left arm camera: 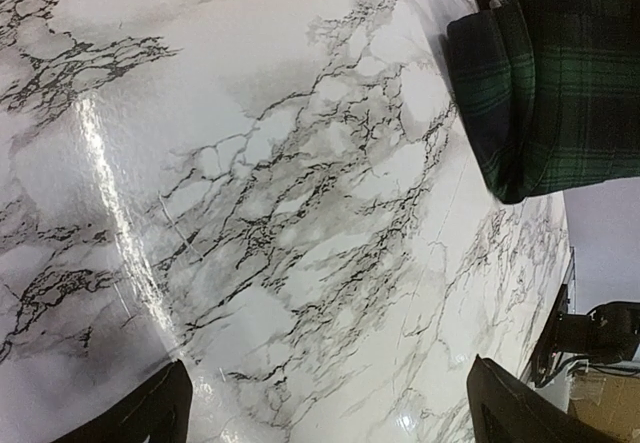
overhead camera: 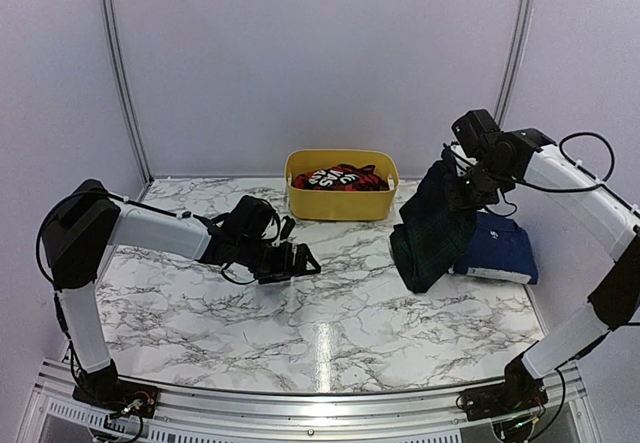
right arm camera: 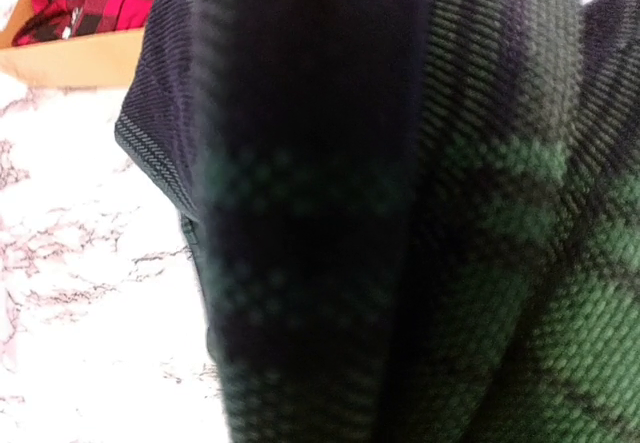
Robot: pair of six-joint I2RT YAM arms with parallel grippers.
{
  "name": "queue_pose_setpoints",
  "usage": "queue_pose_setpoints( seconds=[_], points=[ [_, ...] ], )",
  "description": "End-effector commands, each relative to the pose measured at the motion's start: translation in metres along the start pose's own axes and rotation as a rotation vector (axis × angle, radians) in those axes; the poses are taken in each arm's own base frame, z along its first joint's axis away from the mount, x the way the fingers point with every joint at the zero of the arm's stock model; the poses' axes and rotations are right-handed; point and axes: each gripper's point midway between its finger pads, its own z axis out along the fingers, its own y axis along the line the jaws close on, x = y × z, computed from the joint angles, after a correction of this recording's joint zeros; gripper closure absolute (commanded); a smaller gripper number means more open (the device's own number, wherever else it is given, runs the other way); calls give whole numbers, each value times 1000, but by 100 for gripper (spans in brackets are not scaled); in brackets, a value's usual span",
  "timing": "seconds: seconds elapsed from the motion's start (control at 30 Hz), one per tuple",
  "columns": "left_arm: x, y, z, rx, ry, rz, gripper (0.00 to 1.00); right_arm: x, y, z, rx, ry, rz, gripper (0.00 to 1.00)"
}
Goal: Fold and stack the mixed laundry pile
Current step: Place the square-folded skirt at the corner of the board.
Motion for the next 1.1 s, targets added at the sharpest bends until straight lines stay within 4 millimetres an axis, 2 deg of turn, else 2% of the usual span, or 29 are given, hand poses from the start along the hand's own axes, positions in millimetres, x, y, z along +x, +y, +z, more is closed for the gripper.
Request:
queue_pose_setpoints(
  seconds=[0.0, 0.23, 0.37, 0.5, 0.63, 0.77, 0.8, 1.0, 1.03, 1.07],
  points=[
    [3, 7, 2, 7, 45, 23, 1, -34, -20, -41, 48, -140, 5, 100],
    [-4, 11, -1, 18, 46, 34, 1, -48, -40, -60, 104, -178, 17, 100],
    [-9, 14, -2, 25, 44, 35, 1, -47, -54, -65, 133, -183, 17, 100],
    [-12, 17, -4, 26, 41, 34, 1, -38, -82, -63, 193, -174, 23, 100],
    [-14, 19, -4, 30, 42, 29, 1, -32, -121, -60, 269, -182, 70, 100],
    [-15, 20, -3, 34, 44, 31, 1, -19, -147, -42, 315, -176, 107, 100],
    [-16, 21, -3, 32, 43, 29, 1, -10, -154, -33, 331, -155, 119, 100],
    [-20, 23, -4, 30, 38, 25, 1, 17, -194, 8, 358, -148, 252, 100],
    [-21, 24, -6, 28, 33, 23, 1, 20, -200, 13, 368, -141, 265, 98],
    [-23, 24, -8, 25, 29, 22, 1, 23, -207, 18, 384, -131, 276, 90]
  ],
)
